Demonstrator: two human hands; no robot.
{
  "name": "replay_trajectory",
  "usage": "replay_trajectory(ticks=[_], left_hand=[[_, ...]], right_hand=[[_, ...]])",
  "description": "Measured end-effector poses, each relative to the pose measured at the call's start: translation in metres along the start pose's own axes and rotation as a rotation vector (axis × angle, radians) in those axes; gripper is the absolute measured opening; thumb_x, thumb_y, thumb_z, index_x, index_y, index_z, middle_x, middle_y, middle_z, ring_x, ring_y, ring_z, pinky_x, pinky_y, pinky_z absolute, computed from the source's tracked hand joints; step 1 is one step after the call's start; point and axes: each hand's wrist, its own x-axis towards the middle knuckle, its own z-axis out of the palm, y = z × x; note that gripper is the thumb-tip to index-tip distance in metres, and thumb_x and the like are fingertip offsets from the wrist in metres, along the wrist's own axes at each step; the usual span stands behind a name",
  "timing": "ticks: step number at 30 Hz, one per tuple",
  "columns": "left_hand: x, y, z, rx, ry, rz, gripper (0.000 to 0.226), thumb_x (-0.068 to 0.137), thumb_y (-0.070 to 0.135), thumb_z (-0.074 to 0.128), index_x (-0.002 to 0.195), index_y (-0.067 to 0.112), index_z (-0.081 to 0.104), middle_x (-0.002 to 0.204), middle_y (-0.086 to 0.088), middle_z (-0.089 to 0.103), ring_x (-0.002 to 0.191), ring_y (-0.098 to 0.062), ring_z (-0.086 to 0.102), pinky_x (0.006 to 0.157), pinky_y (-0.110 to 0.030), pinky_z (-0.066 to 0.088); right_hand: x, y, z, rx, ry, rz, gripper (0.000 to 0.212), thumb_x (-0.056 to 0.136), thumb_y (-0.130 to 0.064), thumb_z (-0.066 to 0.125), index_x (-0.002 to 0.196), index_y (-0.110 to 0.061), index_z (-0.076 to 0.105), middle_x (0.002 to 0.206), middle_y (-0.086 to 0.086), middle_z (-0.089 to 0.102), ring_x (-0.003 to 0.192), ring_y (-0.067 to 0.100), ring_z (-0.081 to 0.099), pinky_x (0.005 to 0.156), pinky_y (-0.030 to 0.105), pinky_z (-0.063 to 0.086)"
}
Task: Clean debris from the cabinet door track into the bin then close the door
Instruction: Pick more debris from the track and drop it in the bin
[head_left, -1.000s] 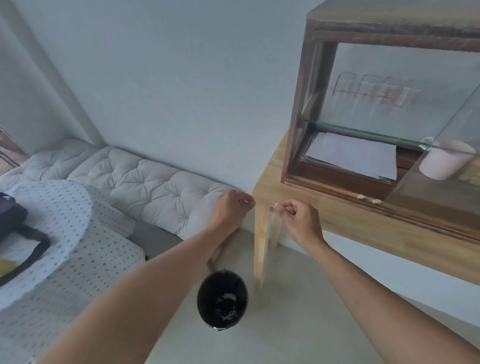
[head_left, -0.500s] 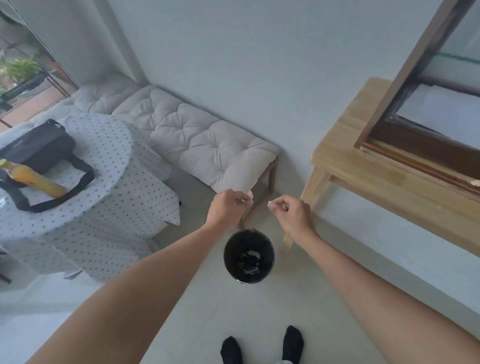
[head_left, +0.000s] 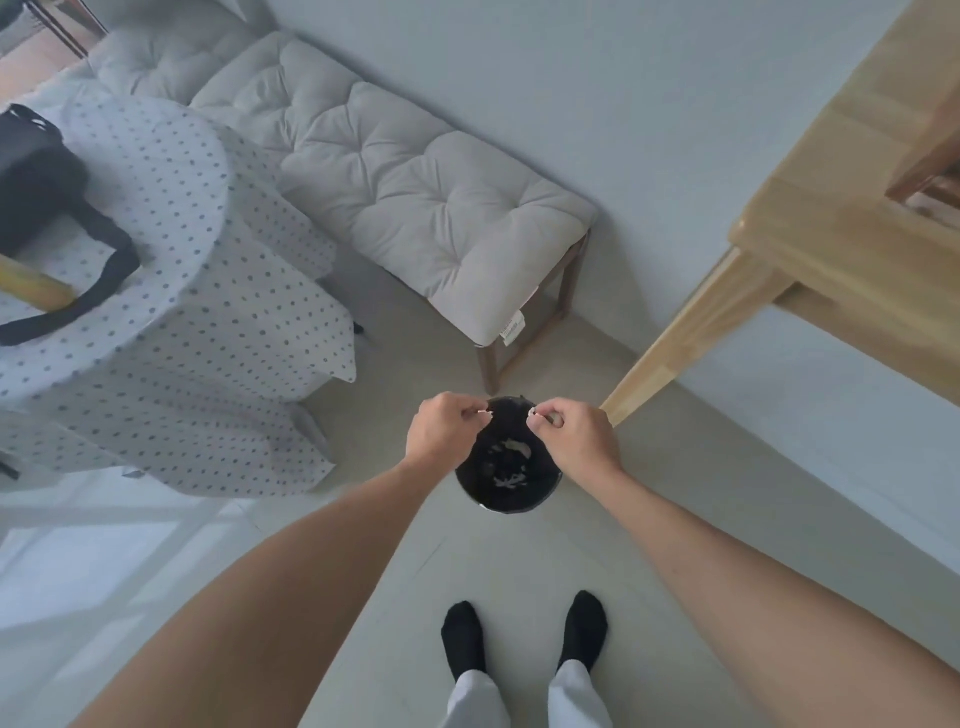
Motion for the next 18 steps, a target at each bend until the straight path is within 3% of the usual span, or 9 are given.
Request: replay_trajectory(ticks=[6, 12, 18], left_hand=[[0.002, -0.003, 0.0, 0.019, -0.02, -0.018, 0.027, 0.096, 0.03, 0.069, 0.121, 0.031, 0.077, 0.108, 0.002, 0.076, 0.102, -0.023, 0.069, 0.09, -0.035, 0.057], [0.0, 0.008, -0.012, 0.031, -0.001, 0.022, 0.024, 0.097, 0.027, 0.069, 0.119, 0.029, 0.078, 0.097, 0.004, 0.071, 0.099, -0.023, 0.069, 0.088, -0.036, 0.057], [-0.012, 0.025, -0.024, 0.014, 0.019, 0.051, 0.028, 0.097, 0.028, 0.07, 0.124, 0.027, 0.076, 0.111, 0.0, 0.074, 0.104, -0.022, 0.068, 0.088, -0.032, 0.053]], right_hand=[[0.006, 0.008, 0.009, 0.007, -0.032, -0.003, 0.026, 0.092, -0.045, 0.071, 0.111, -0.029, 0.08, 0.068, -0.013, 0.059, 0.074, 0.017, 0.064, 0.068, 0.03, 0.047], [0.007, 0.005, 0.003, 0.02, -0.008, -0.023, 0.029, 0.092, -0.041, 0.073, 0.115, -0.026, 0.08, 0.067, -0.013, 0.061, 0.074, 0.017, 0.064, 0.071, 0.031, 0.049], [-0.006, -0.006, -0.021, 0.015, 0.028, -0.046, 0.028, 0.093, -0.042, 0.072, 0.115, -0.026, 0.079, 0.071, -0.015, 0.057, 0.078, 0.019, 0.063, 0.073, 0.03, 0.047]])
